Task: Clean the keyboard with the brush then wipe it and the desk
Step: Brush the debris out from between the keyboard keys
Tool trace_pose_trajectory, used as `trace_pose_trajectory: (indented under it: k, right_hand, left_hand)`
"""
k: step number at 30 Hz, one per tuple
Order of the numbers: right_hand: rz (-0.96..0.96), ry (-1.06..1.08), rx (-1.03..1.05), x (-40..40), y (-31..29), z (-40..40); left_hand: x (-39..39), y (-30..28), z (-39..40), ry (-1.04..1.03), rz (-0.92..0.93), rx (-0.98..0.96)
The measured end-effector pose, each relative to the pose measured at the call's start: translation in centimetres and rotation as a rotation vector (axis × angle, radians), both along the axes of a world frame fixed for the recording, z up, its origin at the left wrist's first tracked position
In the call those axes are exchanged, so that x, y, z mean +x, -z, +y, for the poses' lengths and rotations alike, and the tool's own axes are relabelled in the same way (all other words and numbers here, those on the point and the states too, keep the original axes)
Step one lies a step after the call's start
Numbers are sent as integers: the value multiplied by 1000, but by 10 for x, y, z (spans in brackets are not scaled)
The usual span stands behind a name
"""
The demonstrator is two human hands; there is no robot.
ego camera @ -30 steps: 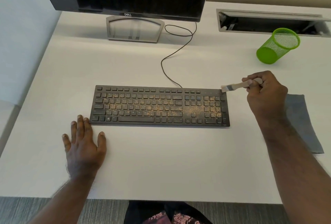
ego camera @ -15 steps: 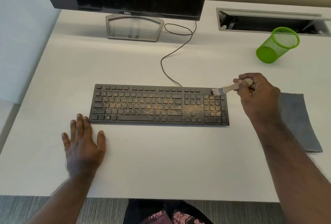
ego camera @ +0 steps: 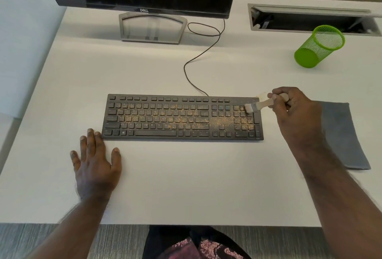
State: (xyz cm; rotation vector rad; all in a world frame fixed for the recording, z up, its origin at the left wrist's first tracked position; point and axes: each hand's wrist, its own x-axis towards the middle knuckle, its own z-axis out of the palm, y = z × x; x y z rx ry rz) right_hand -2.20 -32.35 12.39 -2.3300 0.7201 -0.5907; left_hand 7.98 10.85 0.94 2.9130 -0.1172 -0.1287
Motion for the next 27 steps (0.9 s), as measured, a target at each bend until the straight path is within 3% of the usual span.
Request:
trace_pose_trajectory:
  k: [7,13,21,27]
  right_hand:
    - [93,-68,-89,-13,6,10]
    - [10,-38,-88,-9,2,13]
    - [175,-49,-97,-29,-1,25]
    - [80,0,-129,-26,-6,29]
  left_hand:
    - [0,-1,0,2,-3,-2]
    - [0,0,0,2,-5,1]
    - [0,0,-1,2,-4,1]
    - [0,1,1,1,-5,15]
